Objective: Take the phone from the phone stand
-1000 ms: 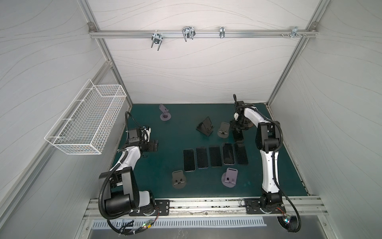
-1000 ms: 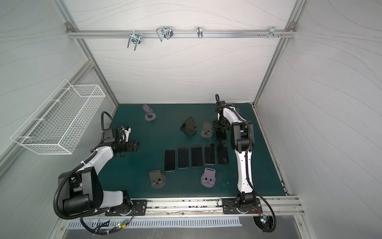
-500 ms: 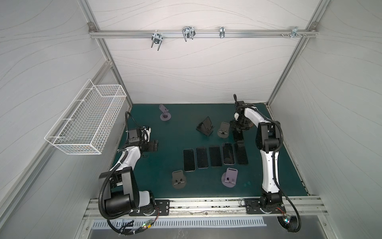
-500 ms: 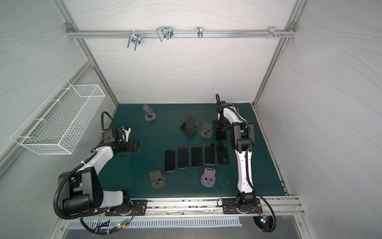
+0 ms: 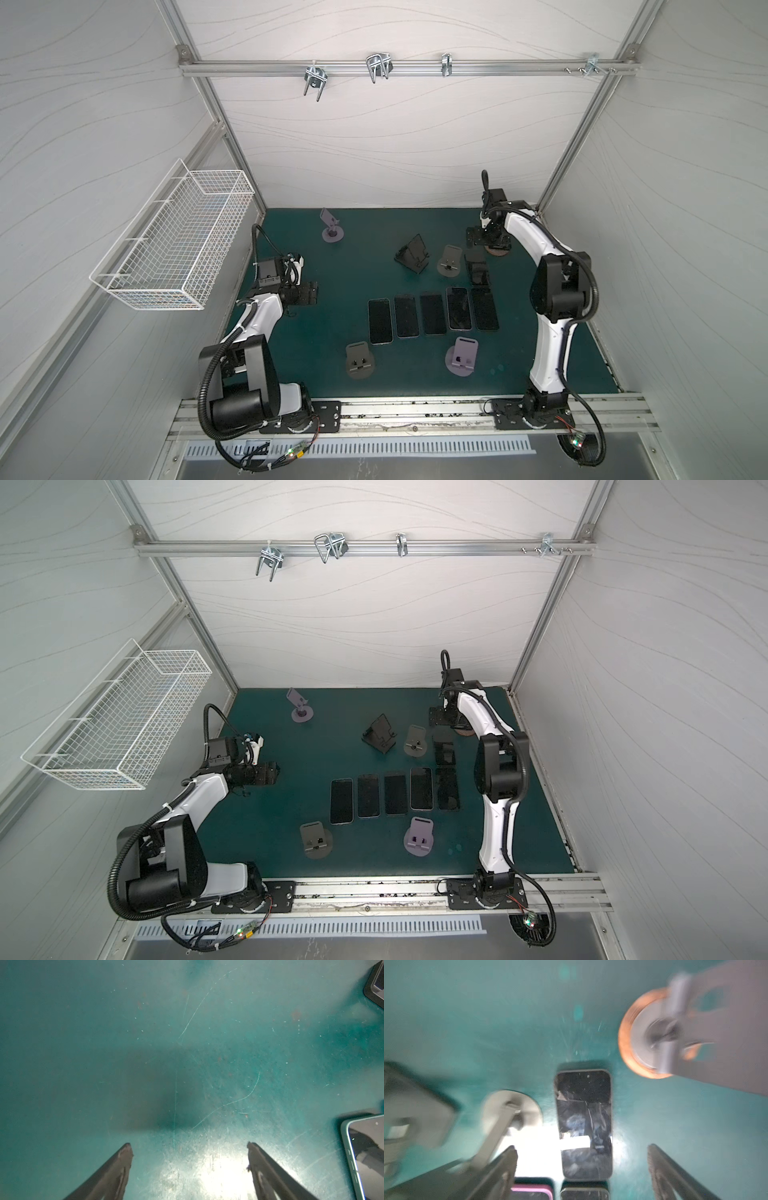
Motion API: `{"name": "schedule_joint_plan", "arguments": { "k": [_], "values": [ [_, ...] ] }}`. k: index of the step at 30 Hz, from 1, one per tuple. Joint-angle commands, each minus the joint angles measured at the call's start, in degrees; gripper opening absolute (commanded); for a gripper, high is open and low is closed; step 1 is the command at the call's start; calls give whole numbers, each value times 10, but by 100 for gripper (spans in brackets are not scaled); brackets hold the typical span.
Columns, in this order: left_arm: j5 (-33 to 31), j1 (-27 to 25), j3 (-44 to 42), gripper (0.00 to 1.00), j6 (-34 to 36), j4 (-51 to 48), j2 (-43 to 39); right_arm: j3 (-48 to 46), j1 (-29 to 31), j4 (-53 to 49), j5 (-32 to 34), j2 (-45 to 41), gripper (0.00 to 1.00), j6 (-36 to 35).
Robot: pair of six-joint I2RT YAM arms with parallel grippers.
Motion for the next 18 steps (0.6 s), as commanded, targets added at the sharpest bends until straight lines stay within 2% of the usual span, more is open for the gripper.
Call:
{"name": "schedule_joint_plan", "arguments": {
  "k": [1,6,9,15,18],
  "values": [
    [-1,2,24,88,9,3,4,-47,2,47,19,-84,99,20],
    [-1,1,24,88,9,3,4,-180,2,163,72,-226,99,25],
    [-1,2,25,88,10,3,5,-269,2,244,75,-302,99,-15],
    [-2,2,26,88,9,2,6,-393,2,318,137,-423,99,-33],
    [-3,1,26,88,9,2,6,-468,1,364,135,-493,99,-43]
  ]
}}
